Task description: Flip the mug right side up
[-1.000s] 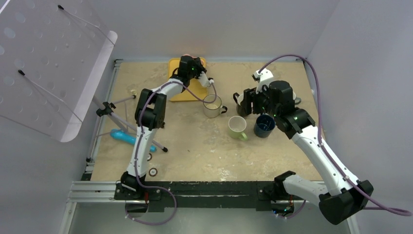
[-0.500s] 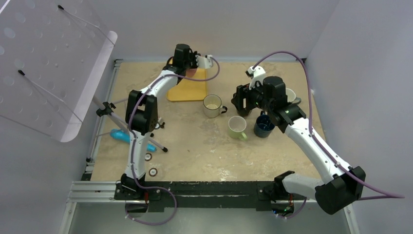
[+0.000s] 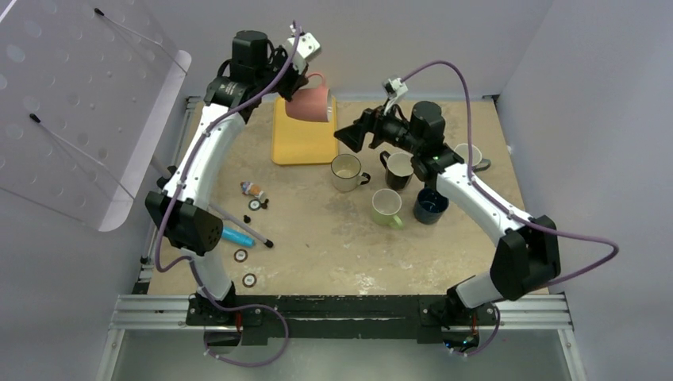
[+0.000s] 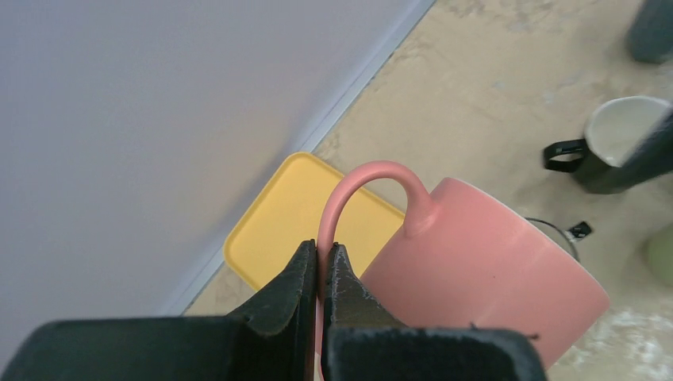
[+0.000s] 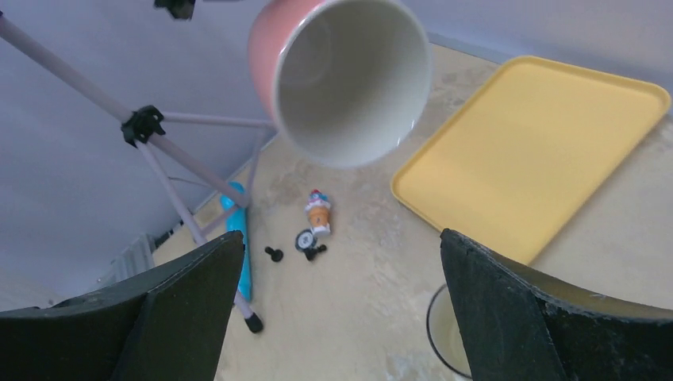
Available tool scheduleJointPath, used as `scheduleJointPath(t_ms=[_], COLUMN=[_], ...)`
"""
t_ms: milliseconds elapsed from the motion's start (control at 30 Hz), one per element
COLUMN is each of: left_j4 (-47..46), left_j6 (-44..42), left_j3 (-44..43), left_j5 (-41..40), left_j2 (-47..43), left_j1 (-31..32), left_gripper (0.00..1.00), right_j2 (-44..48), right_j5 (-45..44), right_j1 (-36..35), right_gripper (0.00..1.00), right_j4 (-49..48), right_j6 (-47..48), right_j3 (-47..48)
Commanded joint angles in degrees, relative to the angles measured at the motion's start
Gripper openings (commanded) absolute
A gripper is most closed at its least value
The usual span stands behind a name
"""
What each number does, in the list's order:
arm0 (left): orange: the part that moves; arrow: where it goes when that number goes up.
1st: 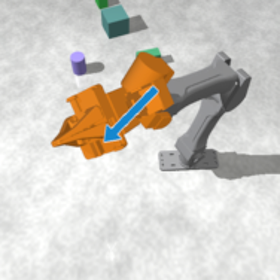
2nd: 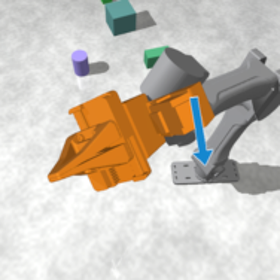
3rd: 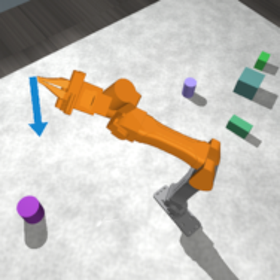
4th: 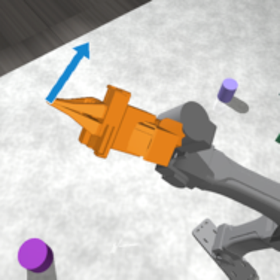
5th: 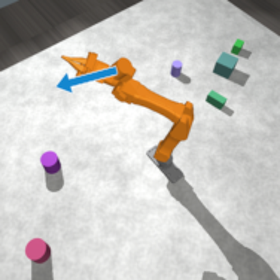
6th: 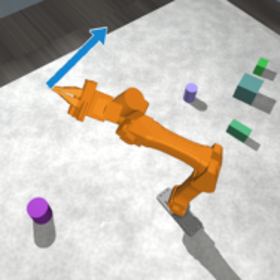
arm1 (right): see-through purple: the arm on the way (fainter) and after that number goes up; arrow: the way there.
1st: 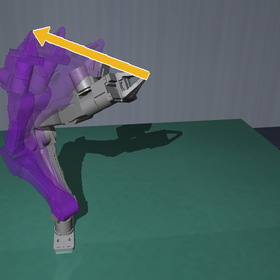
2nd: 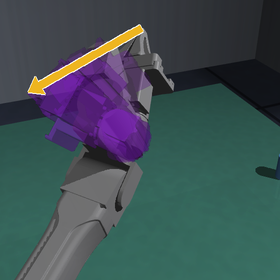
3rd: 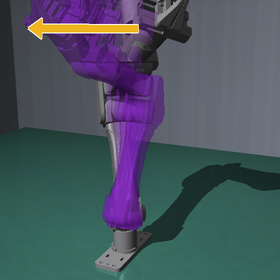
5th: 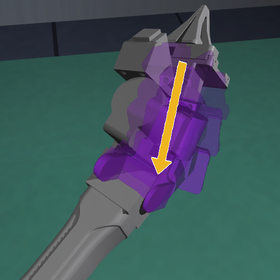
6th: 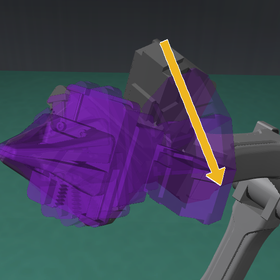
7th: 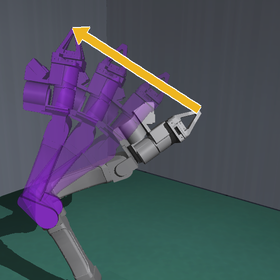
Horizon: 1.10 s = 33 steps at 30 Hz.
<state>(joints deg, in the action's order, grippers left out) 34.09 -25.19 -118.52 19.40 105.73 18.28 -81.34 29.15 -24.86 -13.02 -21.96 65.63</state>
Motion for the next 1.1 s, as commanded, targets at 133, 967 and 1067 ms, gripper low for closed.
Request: scheduleJointPath(t_ms=[133,967,1067], left_j4=[6.3,18.5,14.2], left_j6=[6.7,14.5,13.5], left_j3=[-1.6,10.5,20.5], left_j5=[7.7,3.9,-3.2], left_j2=[-4.3,-14.5,-19.0], left_j1=[2.6,-5.8,-5.9], left_gripper=[0.00,1.00,1.00], right_j2=[-6.0,1.4,-0.6], right_j5=[3.3,-24.9,-25.7], right_j1=[-5.4,-17.5,-23.0], right_gripper=[0.96,0.00,0.00], right_j4=[-12.0,50.2,55.3], right_j6=[-4.8,26.4,26.0], right_j3=[11.5,21.6,20.4])
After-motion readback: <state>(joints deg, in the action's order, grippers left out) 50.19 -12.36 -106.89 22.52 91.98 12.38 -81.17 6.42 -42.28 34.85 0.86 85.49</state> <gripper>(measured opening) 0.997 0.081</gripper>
